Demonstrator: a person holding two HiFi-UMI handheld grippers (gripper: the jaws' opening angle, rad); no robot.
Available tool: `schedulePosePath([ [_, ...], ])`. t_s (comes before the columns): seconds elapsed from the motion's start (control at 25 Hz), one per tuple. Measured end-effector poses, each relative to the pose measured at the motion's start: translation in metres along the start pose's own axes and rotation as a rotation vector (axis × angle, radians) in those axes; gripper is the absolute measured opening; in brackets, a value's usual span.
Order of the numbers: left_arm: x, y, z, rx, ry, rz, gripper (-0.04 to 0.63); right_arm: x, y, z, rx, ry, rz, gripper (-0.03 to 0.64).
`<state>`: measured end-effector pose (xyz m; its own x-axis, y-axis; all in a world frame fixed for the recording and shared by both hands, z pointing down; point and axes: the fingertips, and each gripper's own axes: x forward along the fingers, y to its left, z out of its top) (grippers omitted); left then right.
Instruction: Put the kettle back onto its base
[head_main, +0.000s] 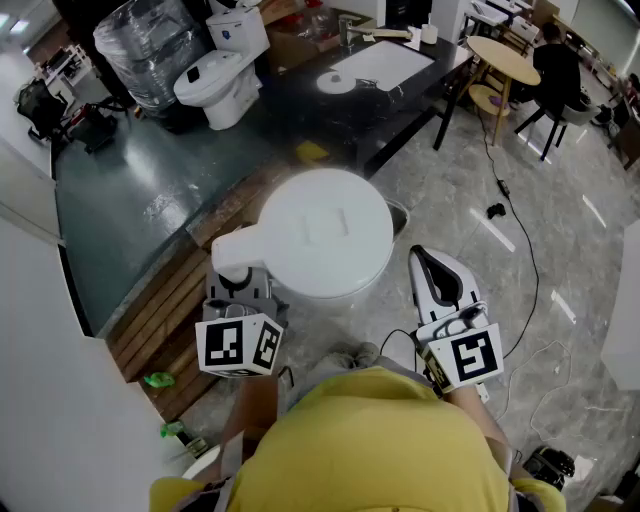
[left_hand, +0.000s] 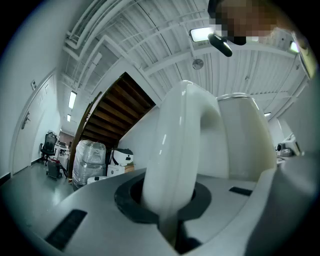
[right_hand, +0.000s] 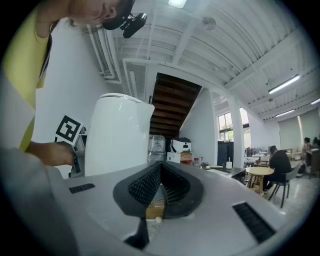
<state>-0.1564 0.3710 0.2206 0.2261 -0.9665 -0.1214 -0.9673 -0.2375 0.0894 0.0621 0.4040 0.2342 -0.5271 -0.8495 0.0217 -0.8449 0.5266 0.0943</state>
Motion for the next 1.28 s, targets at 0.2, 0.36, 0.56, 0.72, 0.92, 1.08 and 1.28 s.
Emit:
schedulePosePath([
  [0.2, 0.006, 0.001, 0.0, 0.002, -0.002, -0.01, 0.035, 0.004, -0.001, -0.005, -0.027, 0.038, 0.002, 0.009],
  [0.36, 0.015, 0.001, -0.004, 0.006, 0.003, -0.017, 0.035, 0.012, -0.005, -0.007, -0.015, 0.042, -0.006, 0.009],
  [0.56, 0.022, 0.006, -0.003, 0.004, 0.003, -0.029, 0.035, 0.02, -0.005, -0.005, 0.01, 0.028, -0.019, 0.009],
  [0.72, 0.03, 0.011, -0.003, 0.001, 0.0, -0.045, 0.035, 0.024, -0.007, -0.007, 0.042, -0.002, -0.037, 0.009],
  [0.92, 0.041, 0.017, -0.005, -0.003, -0.002, -0.07, 0.035, 0.03, -0.007, -0.012, 0.057, -0.003, -0.071, 0.009],
  [1.08, 0.049, 0.021, -0.011, -0.011, 0.004, -0.078, 0.035, 0.032, -0.004, -0.017, 0.065, -0.002, -0.079, 0.009],
  [1.28, 0.067, 0.024, -0.017, -0.015, 0.012, -0.079, 0.035, 0.047, -0.015, -0.017, 0.065, -0.002, -0.08, 0.009],
])
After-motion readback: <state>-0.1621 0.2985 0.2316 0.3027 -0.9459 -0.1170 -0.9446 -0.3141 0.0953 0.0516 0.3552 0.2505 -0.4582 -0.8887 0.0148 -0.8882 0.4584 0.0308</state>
